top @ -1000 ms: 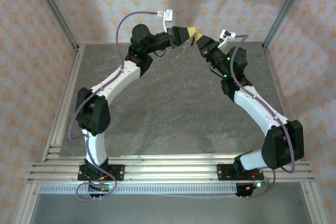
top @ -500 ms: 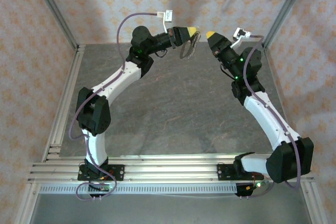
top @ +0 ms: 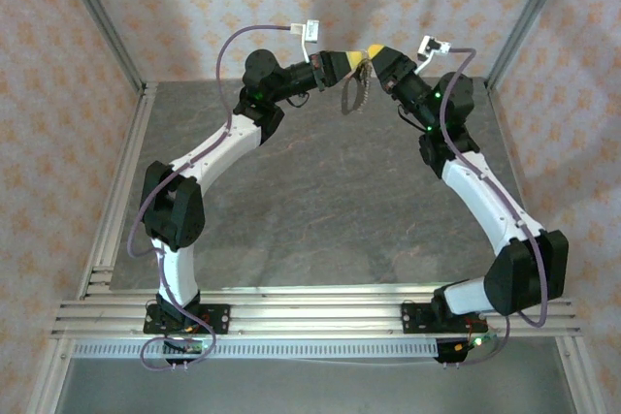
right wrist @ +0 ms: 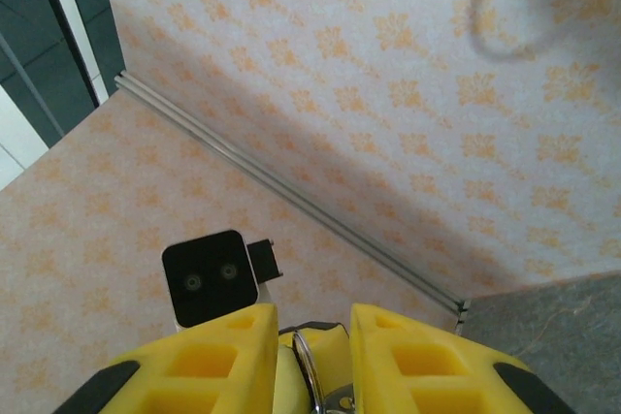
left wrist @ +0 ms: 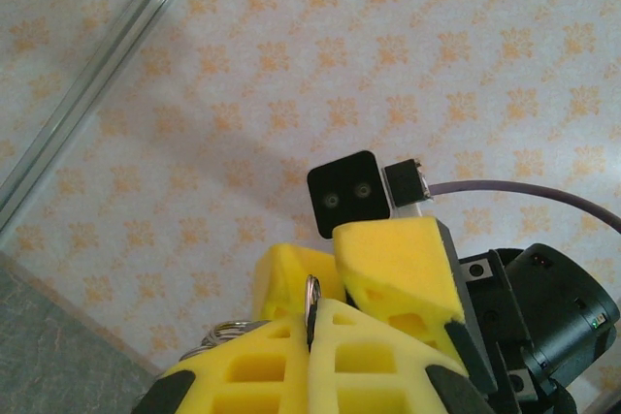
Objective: Put the keys on the keyring
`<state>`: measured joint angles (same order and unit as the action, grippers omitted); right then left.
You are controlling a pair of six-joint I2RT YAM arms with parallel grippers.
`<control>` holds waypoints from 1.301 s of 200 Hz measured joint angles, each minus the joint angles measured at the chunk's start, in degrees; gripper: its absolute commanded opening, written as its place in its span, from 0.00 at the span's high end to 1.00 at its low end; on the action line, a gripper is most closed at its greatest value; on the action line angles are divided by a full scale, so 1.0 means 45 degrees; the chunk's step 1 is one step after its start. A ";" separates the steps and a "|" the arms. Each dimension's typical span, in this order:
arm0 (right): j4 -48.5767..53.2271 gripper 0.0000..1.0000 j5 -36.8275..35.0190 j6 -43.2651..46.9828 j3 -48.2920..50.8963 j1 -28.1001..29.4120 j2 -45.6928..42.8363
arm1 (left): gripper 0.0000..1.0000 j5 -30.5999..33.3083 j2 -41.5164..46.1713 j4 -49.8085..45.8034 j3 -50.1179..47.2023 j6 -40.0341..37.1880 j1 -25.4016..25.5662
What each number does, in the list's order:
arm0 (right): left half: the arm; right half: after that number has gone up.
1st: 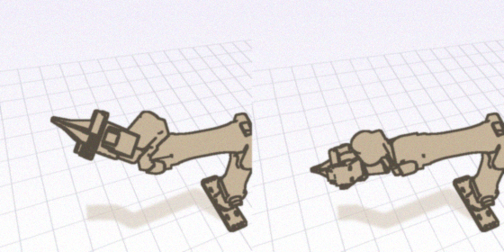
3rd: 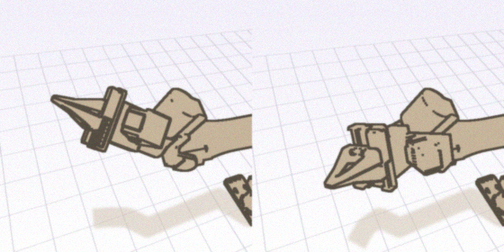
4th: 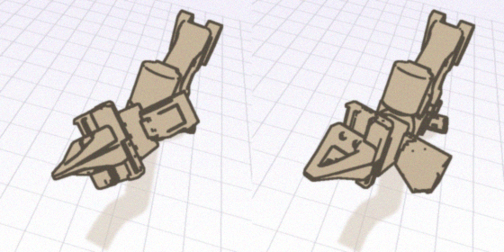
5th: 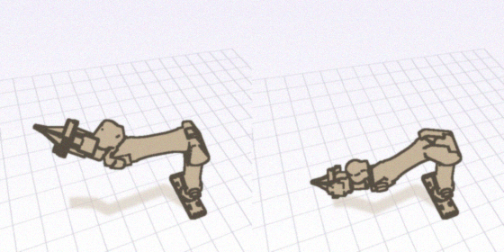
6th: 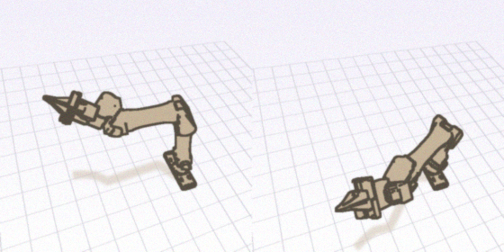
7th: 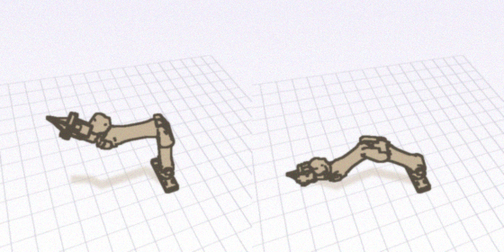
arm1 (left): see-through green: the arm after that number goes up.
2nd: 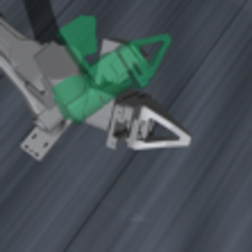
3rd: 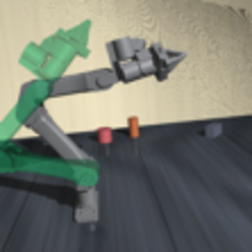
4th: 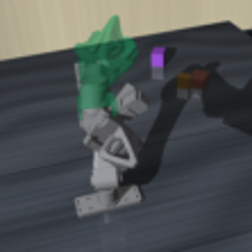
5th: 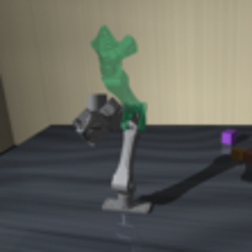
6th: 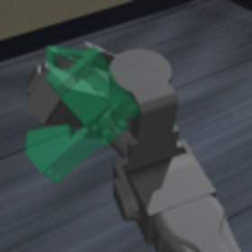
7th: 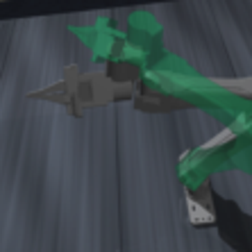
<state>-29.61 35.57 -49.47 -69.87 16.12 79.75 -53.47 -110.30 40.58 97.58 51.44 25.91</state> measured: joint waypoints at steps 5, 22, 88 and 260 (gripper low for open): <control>0.0005 0.74 0.0019 -0.0005 -0.0024 0.0029 0.0044 | 1.00 -0.0005 0.0000 0.0000 0.0000 0.0000 0.0000; 0.0000 0.75 0.0073 -0.0005 -0.0107 0.0131 0.0155 | 1.00 0.0000 0.0000 0.0000 0.0000 0.0000 -0.0005; -0.0097 1.00 0.0092 -0.0068 -0.0223 0.0185 0.0330 | 1.00 0.0092 0.0000 -0.0005 -0.0005 0.0015 -0.0005; 0.9996 1.00 0.5348 0.6645 -0.7461 -0.1316 0.1443 | 0.55 -0.1229 0.0291 -0.3283 0.1161 -0.2419 -0.1156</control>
<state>15.38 59.64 -19.57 -103.44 10.20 86.24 -59.00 -108.99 25.80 102.80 40.56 20.71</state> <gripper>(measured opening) 0.043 0.449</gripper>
